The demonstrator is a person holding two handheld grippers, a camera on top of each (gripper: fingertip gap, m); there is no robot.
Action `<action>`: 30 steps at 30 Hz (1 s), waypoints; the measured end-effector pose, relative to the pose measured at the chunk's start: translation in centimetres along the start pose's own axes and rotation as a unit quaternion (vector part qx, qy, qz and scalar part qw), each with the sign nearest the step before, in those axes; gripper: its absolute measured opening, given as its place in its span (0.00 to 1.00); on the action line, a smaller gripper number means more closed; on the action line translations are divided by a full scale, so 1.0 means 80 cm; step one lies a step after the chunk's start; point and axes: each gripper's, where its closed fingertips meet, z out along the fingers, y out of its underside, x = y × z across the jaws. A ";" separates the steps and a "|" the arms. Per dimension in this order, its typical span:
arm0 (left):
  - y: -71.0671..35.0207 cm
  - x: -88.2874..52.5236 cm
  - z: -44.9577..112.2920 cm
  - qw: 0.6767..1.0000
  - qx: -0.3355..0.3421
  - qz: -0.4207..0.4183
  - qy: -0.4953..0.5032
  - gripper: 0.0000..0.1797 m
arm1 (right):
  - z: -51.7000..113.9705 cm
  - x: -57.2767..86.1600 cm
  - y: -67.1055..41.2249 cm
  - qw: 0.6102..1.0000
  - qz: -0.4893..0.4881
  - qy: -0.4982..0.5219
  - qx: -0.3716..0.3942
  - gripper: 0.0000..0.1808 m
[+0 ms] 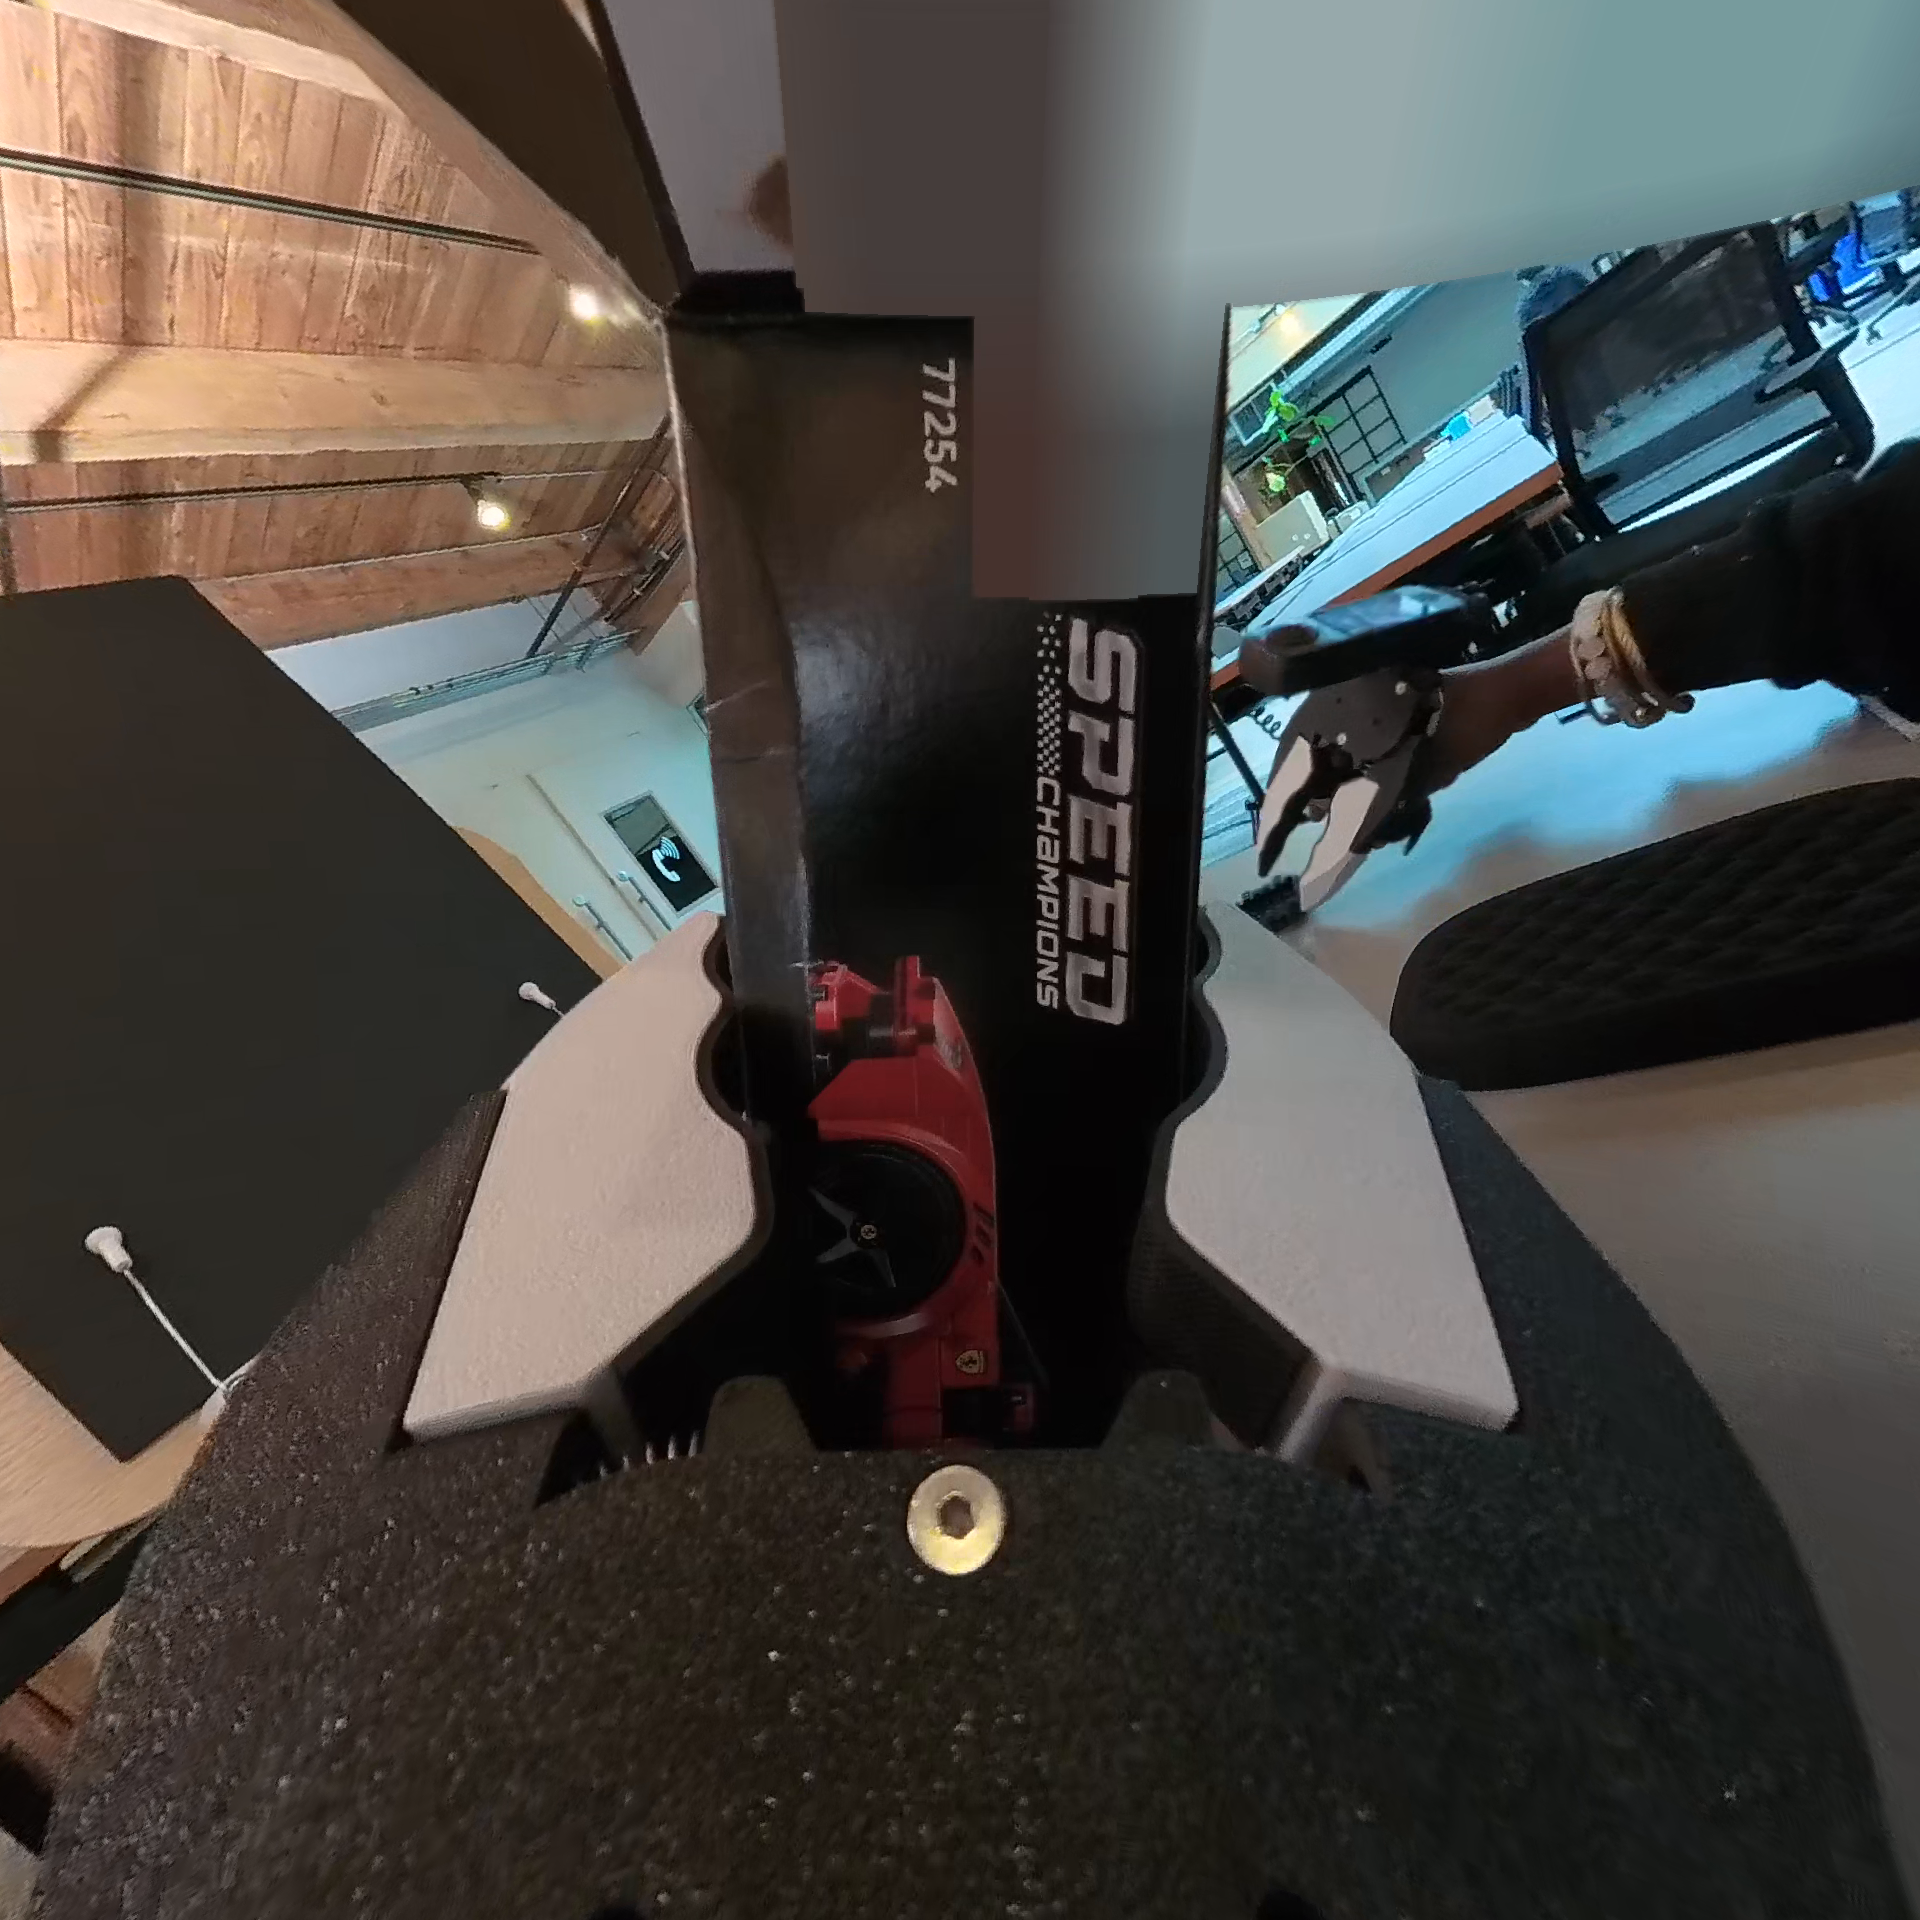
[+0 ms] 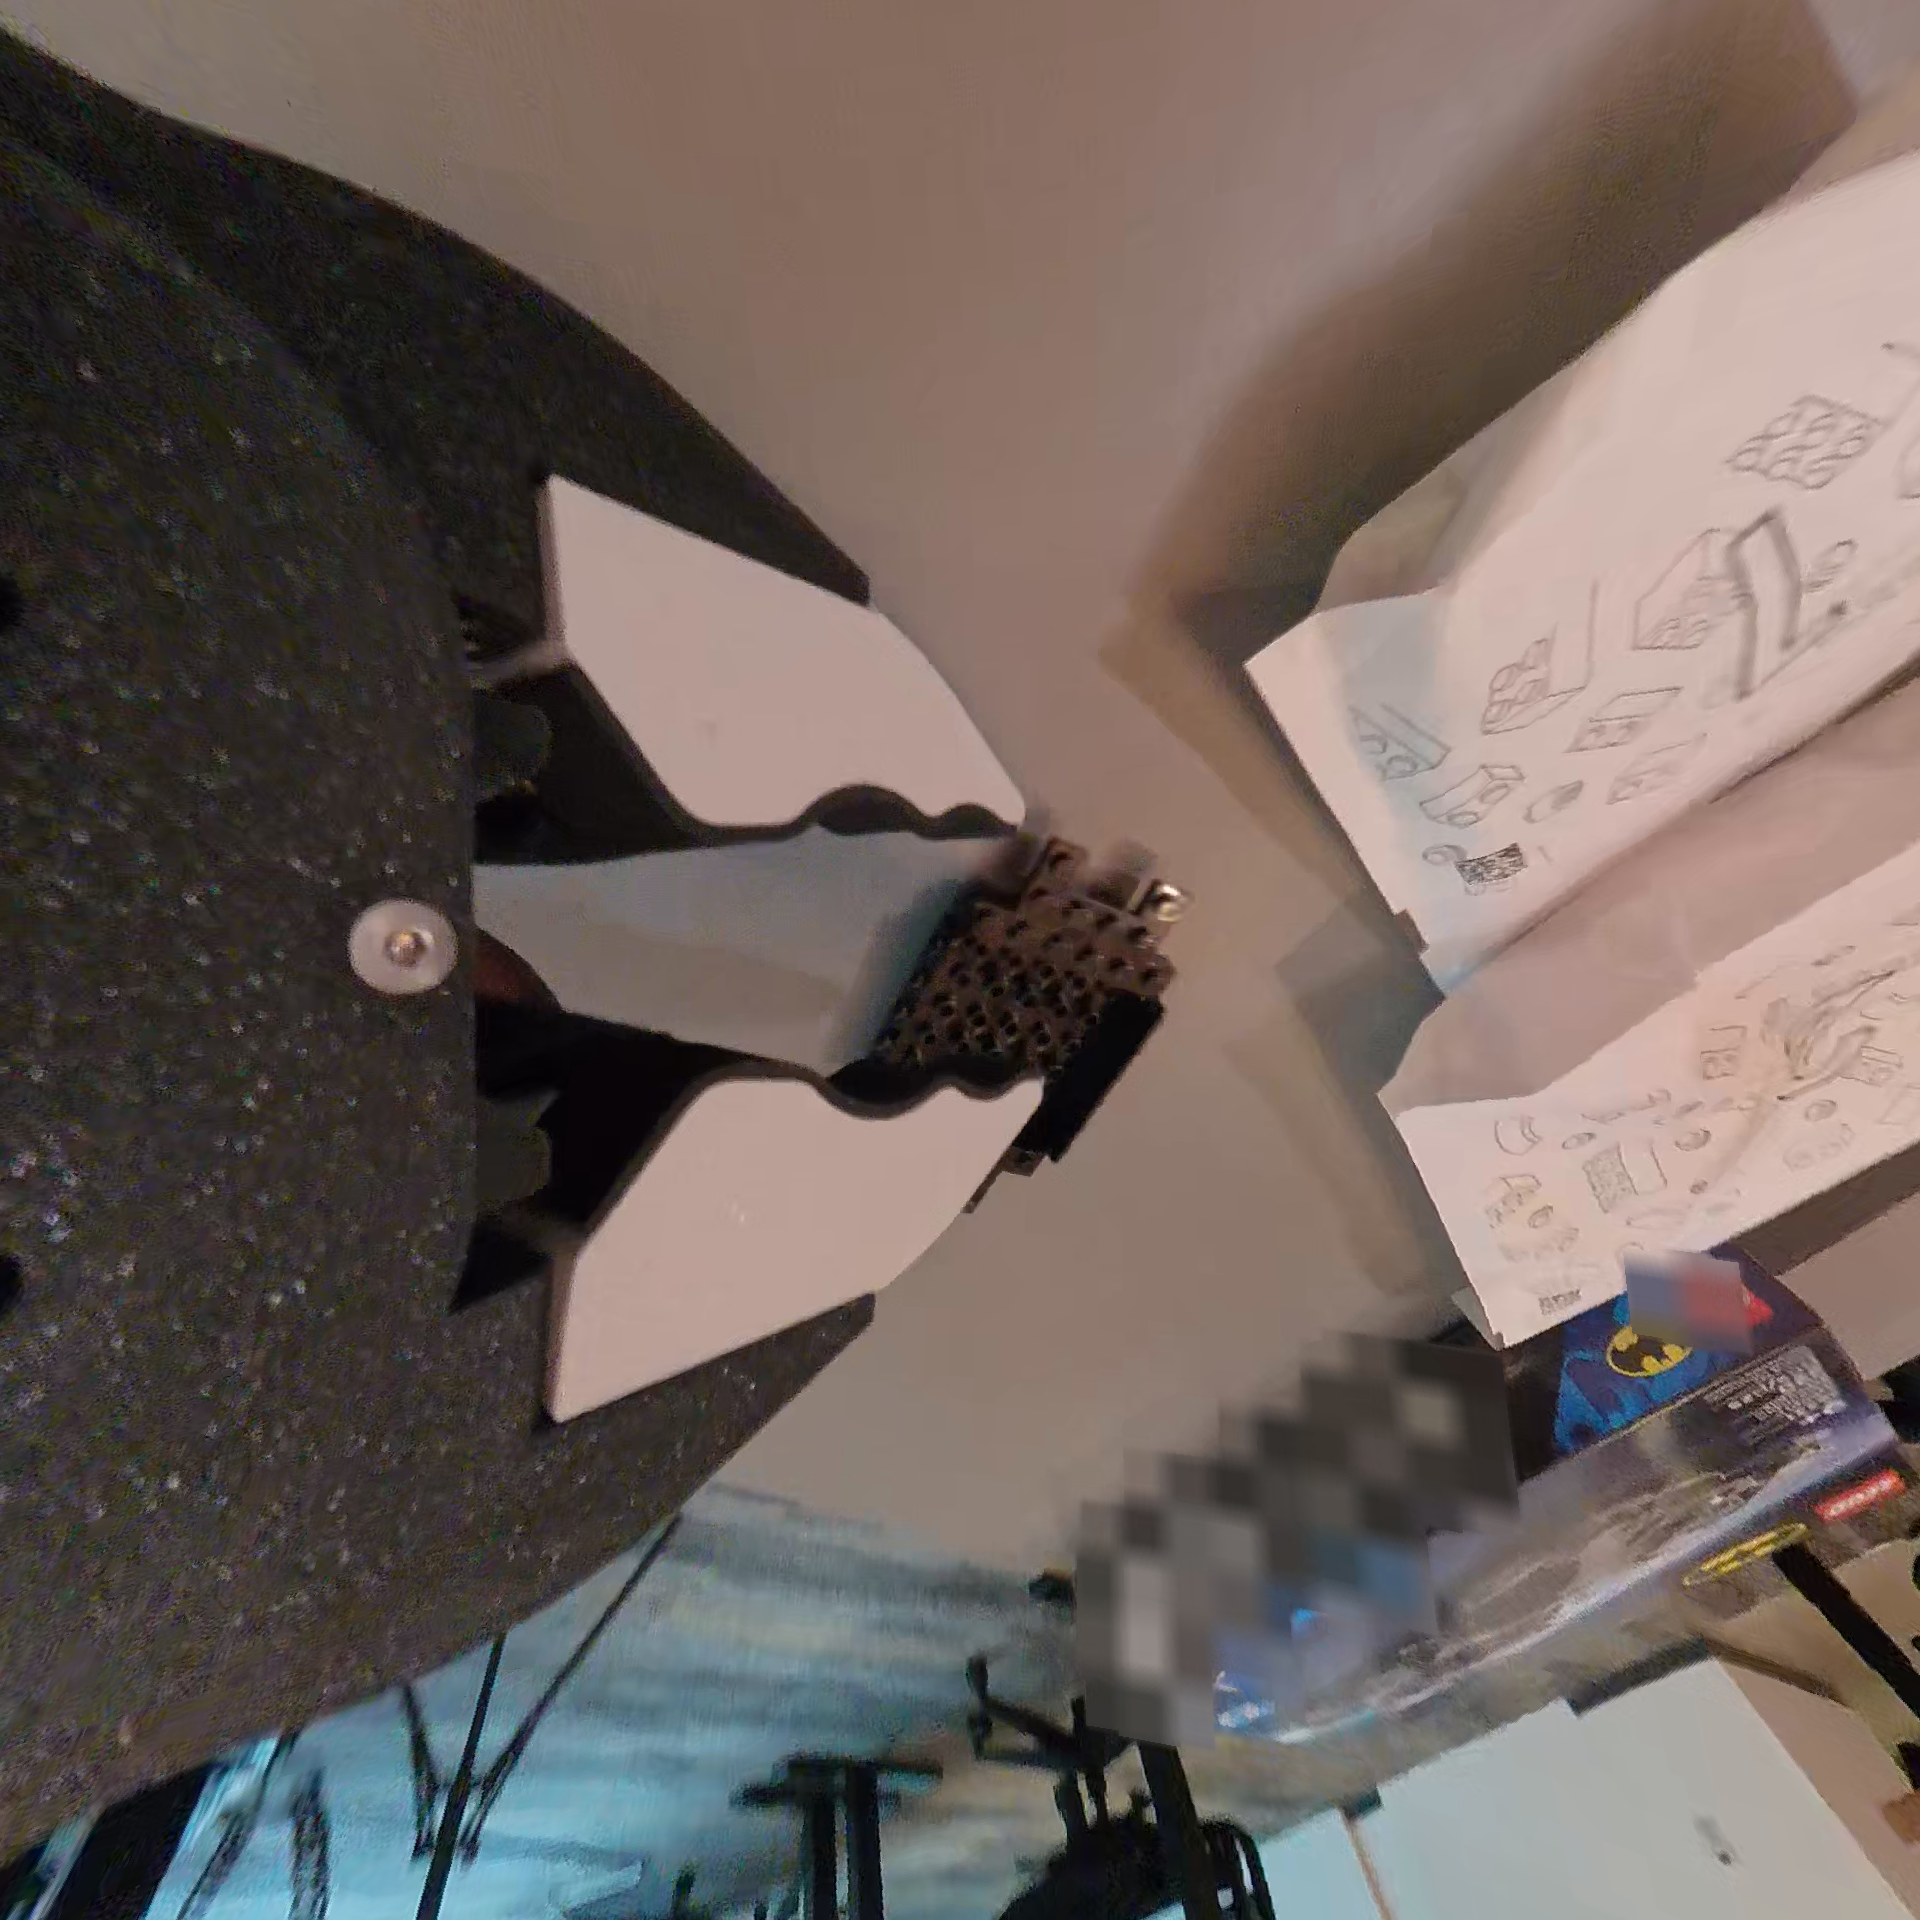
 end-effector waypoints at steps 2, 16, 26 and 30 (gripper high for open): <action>0.000 0.002 0.001 1.000 0.000 0.003 0.003 0.45 | -0.011 -0.004 -0.014 0.999 0.039 -0.020 0.033 0.27; 0.006 0.047 0.023 0.989 -0.043 0.118 0.074 0.46 | -0.248 -0.184 -0.287 0.908 -0.036 -0.218 0.356 0.17; 0.006 0.081 0.043 0.968 -0.080 0.179 0.154 0.46 | -0.196 -0.260 -0.284 0.930 -0.237 -0.176 0.219 0.10; 0.007 0.085 0.049 0.960 -0.094 0.209 0.164 0.46 | -0.189 -0.265 -0.282 0.932 -0.218 -0.175 0.232 0.06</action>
